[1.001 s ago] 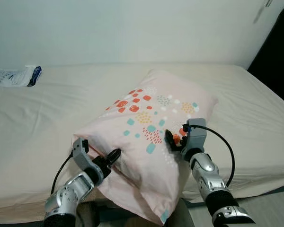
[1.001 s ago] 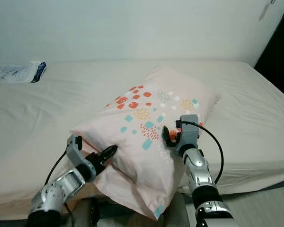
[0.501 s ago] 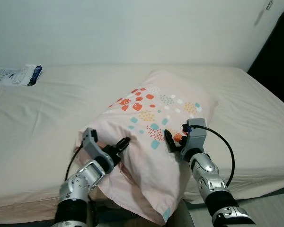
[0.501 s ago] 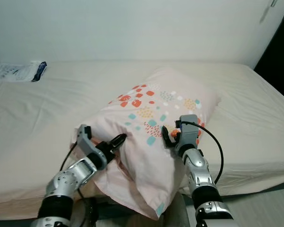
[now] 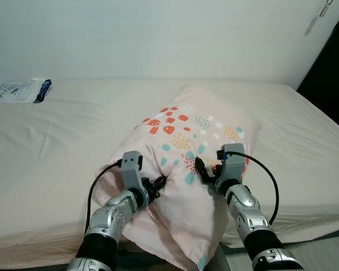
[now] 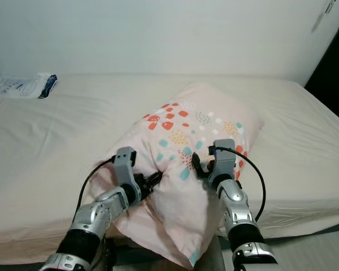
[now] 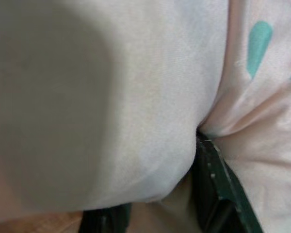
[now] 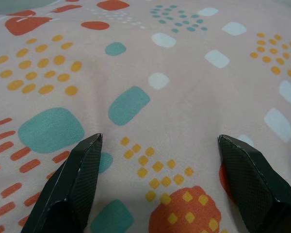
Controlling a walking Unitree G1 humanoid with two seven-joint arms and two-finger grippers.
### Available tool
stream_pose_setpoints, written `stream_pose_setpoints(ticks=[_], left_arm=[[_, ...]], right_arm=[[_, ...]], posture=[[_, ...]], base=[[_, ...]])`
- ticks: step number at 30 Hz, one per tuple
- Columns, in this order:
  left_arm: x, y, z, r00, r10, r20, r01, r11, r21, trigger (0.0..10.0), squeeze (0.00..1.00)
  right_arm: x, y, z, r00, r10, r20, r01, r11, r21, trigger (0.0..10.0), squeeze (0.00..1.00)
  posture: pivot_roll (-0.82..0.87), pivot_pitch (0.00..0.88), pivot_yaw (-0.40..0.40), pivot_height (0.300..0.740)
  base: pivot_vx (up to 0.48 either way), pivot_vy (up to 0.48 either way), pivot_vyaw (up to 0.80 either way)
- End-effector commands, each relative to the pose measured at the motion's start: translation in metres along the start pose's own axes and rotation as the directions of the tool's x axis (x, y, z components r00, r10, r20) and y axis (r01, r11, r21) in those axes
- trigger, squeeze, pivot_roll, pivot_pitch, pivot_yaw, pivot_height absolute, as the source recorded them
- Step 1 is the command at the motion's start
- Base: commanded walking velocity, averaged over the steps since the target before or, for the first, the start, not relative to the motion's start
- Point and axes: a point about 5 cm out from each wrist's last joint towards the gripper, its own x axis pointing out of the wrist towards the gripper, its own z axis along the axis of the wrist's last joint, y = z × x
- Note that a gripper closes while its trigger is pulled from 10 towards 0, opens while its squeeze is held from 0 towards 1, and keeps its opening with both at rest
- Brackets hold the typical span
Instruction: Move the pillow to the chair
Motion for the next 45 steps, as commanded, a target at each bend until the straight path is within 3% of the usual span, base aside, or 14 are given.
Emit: stream_pose_setpoints(ticks=[1, 17, 20, 24, 28, 32, 33, 35, 37, 38, 41, 42, 43, 45], left_arm=[[0.001, -0.002, -0.005, 1.000, 0.007, -0.027, -0.006, 1.000, 0.024, 0.0, 0.00], [-0.016, 0.020, 0.000, 0.997, -0.060, -0.044, 0.058, 0.997, -0.046, 0.0, 0.00], [-0.023, 0.014, -0.002, 0.980, -0.176, -0.095, 0.178, 0.984, 0.018, 0.0, 0.00], [-0.046, 0.023, -0.006, 0.918, -0.257, -0.302, 0.336, 0.909, 0.247, 0.0, 0.00], [-0.069, 0.074, 0.033, 0.948, -0.020, -0.318, 0.167, 0.881, 0.443, 0.0, 0.00], [-0.073, 0.087, 0.044, 0.954, 0.063, -0.294, 0.095, 0.864, 0.494, 0.0, 0.00], [-0.090, 0.120, 0.069, 0.919, 0.312, -0.240, -0.076, 0.740, 0.669, 0.0, 0.00], [-0.090, 0.120, 0.069, 0.919, 0.312, -0.240, -0.076, 0.740, 0.669, 0.0, 0.00], [-0.107, 0.138, 0.091, 0.872, 0.451, -0.189, -0.159, 0.628, 0.762, 0.0, 0.00], [-0.107, 0.138, 0.091, 0.872, 0.451, -0.189, -0.159, 0.628, 0.762, 0.0, 0.00], [-0.140, 0.160, 0.115, 0.768, 0.612, -0.187, -0.181, 0.488, 0.854, 0.0, 0.00], [-0.140, 0.160, 0.115, 0.768, 0.612, -0.187, -0.181, 0.488, 0.854, 0.0, 0.00], [-0.161, 0.176, 0.128, 0.690, 0.703, -0.171, -0.193, 0.407, 0.893, 0.0, 0.00], [-0.169, 0.181, 0.132, 0.659, 0.735, -0.161, -0.198, 0.376, 0.905, 0.0, 0.00]], right_arm=[[0.000, -0.003, 0.000, 1.000, -0.010, -0.011, 0.010, 1.000, 0.000, 10.0, 0.00], [0.002, 0.001, 0.001, 1.000, -0.003, -0.003, 0.003, 1.000, 0.003, 10.0, 0.00], [0.002, 0.000, 0.002, 1.000, -0.006, 0.002, 0.006, 1.000, 0.005, 10.0, 0.00], [0.001, -0.004, 0.003, 1.000, -0.020, 0.006, 0.020, 1.000, 0.005, 10.0, 0.00], [0.000, -0.006, 0.002, 1.000, -0.029, 0.007, 0.029, 1.000, 0.008, 10.0, 0.00], [0.000, -0.006, 0.001, 1.000, -0.030, 0.007, 0.030, 1.000, 0.009, 10.0, 0.00], [0.000, -0.004, 0.001, 1.000, -0.030, 0.007, 0.030, 0.999, 0.012, 10.0, 0.00], [0.000, -0.004, 0.001, 1.000, -0.030, 0.007, 0.030, 0.999, 0.012, 10.0, 0.00], [0.001, -0.002, 0.001, 1.000, -0.028, 0.007, 0.028, 1.000, 0.014, 10.0, 0.00], [0.001, -0.002, 0.001, 1.000, -0.028, 0.007, 0.028, 1.000, 0.014, 10.0, 0.00], [0.002, -0.001, 0.002, 1.000, -0.024, 0.009, 0.024, 1.000, 0.016, 10.0, 0.00], [0.002, -0.001, 0.002, 1.000, -0.024, 0.009, 0.024, 1.000, 0.016, 10.0, 0.00], [0.002, -0.001, 0.003, 1.000, -0.022, 0.010, 0.022, 1.000, 0.015, 10.0, 0.00], [0.002, -0.001, 0.003, 1.000, -0.021, 0.010, 0.021, 1.000, 0.015, 10.0, 0.00]], posture=[[-0.01, 0.000, -0.116, 0.559], [0.00, 0.000, -0.116, 0.559], [0.00, 0.000, -0.111, 0.559], [0.00, 0.000, -0.106, 0.559], [0.00, 0.000, -0.101, 0.559], [0.00, 0.000, -0.101, 0.559], [0.00, 0.000, -0.102, 0.559], [0.00, 0.000, -0.102, 0.559], [0.01, 0.000, -0.104, 0.559], [0.01, 0.000, -0.104, 0.559], [0.01, 0.000, -0.109, 0.559], [0.01, 0.000, -0.109, 0.559], [0.01, 0.000, -0.109, 0.559], [0.01, 0.000, -0.109, 0.559]], base=[[0.000, 0.000, 0.00], [0.000, 0.000, 0.00], [0.000, 0.000, 0.00], [0.000, 0.000, 0.00], [0.000, 0.000, 0.00], [0.000, 0.000, 0.00], [0.000, 0.000, 0.00], [0.000, 0.000, 0.00], [0.000, 0.000, 0.00], [0.000, 0.000, 0.00], [0.000, 0.000, 0.00], [0.000, 0.000, 0.00], [0.000, 0.000, 0.00], [0.000, 0.000, 0.00]])
